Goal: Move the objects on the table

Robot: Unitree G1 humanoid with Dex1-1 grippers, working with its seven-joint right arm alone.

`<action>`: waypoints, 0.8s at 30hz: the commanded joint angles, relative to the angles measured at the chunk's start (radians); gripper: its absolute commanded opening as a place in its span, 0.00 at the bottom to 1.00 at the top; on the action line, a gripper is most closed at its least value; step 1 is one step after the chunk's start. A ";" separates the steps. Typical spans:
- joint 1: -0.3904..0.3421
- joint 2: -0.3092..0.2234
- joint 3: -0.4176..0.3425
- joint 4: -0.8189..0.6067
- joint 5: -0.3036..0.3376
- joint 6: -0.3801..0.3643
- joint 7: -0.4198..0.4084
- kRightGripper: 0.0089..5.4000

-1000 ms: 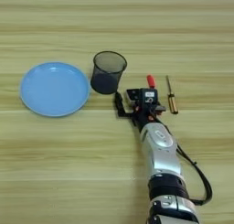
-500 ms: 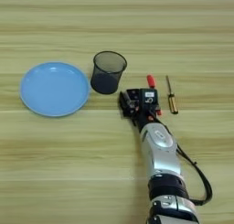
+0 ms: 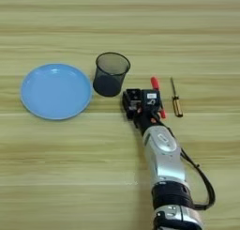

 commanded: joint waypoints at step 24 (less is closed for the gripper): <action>0.173 0.036 0.254 -0.648 -0.063 0.202 0.046 0.46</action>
